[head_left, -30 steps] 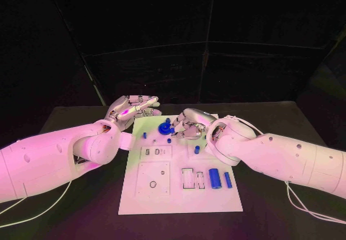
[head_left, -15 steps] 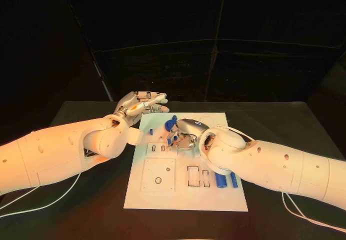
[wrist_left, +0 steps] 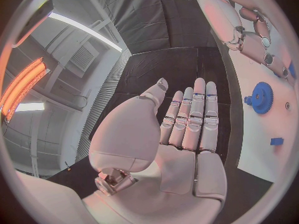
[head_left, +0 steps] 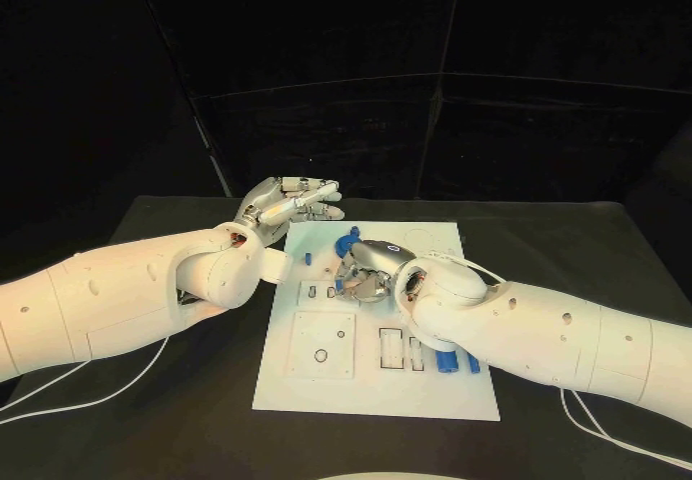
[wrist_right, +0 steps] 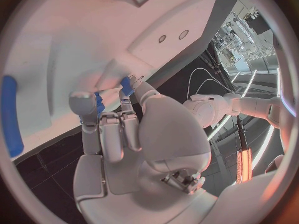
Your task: Assemble the parts on the task board
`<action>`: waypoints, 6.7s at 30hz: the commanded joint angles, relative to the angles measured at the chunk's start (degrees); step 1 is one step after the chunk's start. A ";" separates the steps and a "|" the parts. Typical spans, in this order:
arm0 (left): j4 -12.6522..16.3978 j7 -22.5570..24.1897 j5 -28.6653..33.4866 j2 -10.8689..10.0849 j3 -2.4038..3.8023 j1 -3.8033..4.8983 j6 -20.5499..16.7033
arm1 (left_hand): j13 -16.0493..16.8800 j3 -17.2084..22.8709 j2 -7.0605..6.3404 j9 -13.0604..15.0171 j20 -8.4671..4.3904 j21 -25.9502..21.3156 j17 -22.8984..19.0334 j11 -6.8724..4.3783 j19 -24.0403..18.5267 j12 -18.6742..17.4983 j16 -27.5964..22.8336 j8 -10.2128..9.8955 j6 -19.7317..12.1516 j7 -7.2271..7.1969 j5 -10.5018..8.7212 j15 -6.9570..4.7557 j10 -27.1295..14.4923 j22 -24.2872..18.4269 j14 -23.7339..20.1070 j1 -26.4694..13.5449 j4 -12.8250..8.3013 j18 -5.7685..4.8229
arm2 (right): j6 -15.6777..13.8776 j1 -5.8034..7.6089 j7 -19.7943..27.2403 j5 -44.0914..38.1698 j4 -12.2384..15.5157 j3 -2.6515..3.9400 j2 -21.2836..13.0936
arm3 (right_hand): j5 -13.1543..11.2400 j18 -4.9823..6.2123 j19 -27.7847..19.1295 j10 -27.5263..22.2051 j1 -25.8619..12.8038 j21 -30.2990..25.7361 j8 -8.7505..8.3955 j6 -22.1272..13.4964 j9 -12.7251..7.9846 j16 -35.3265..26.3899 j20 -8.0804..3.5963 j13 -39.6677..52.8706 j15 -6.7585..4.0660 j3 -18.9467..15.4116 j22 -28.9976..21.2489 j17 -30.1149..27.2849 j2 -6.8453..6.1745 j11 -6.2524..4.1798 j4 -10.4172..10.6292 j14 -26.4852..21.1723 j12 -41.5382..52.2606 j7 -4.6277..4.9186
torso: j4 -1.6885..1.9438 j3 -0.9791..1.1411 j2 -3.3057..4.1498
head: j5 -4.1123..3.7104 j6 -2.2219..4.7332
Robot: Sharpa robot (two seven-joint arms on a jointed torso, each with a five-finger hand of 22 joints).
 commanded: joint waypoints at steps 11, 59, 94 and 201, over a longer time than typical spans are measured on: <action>-0.13 0.18 -0.28 0.12 0.04 0.10 0.29 | -0.05 -0.11 0.34 -0.05 0.03 -0.40 0.08 0.12 0.33 -0.39 -0.40 -0.40 0.29 0.24 0.12 0.05 0.37 -0.10 0.01 0.08 -0.42 0.31 | 3.67 -0.19 -1.78 -2.26 -0.10 -0.05 -0.04 | 0.08 -0.29 -0.22 0.83 -1.10 -0.06 -0.10 0.84 -0.01 0.00 -0.38 7.63 -0.38 0.18 -0.29 11.68 -0.15 -0.19 0.11 5.43 -0.39 -0.60 | -0.02 -0.02 -0.04 | 0.52 -0.42; -0.24 0.06 -0.28 0.05 0.04 0.10 0.49 | -0.05 -0.11 0.34 -0.05 0.03 -0.40 0.08 0.12 0.33 -0.39 -0.40 -0.40 0.29 0.24 0.12 0.05 0.37 -0.10 0.01 0.08 -0.42 0.31 | 4.31 -0.64 -3.46 -3.30 -0.02 -0.05 0.17 | -1.42 -0.04 -0.99 -1.11 -6.05 -1.25 -2.73 -3.77 -0.16 -0.29 0.62 5.23 0.73 -3.00 -2.15 11.02 -4.75 1.13 1.90 5.27 -2.50 0.82 | 0.00 -0.05 -0.03 | 1.08 -1.09; -2.65 -13.57 -19.04 -2.54 0.04 0.67 4.72 | 7.48 -1.73 -0.86 1.66 -10.31 21.16 60.61 -8.66 25.00 8.46 62.15 1.74 10.83 -7.28 0.44 -9.87 20.98 11.21 25.51 -5.92 1.95 -0.07 | -10.38 3.14 26.97 25.04 12.50 3.40 -18.67 | -2.75 0.45 -2.30 -3.43 -0.72 -3.64 -0.09 -11.00 0.25 -1.13 1.25 2.32 1.43 -13.15 -5.93 9.28 -4.45 2.00 8.39 4.83 -4.23 1.80 | -0.58 -0.05 -1.54 | 1.96 -0.82; -8.00 -56.81 -60.52 12.24 -1.44 4.13 29.74 | 52.90 -11.91 11.10 28.36 -13.07 62.49 80.70 -11.80 31.28 56.95 76.52 27.92 -3.53 -10.73 0.34 -12.69 14.93 60.49 27.33 2.17 1.70 -5.65 | -6.23 6.86 17.09 30.00 3.83 3.91 -19.19 | -0.90 0.99 -3.52 -4.21 -0.86 -5.42 -0.28 -10.29 -0.18 -2.18 1.33 0.95 1.48 -14.29 -9.29 7.03 -2.63 2.08 8.51 4.31 -5.29 1.91 | -0.37 0.20 -2.69 | 1.93 -3.46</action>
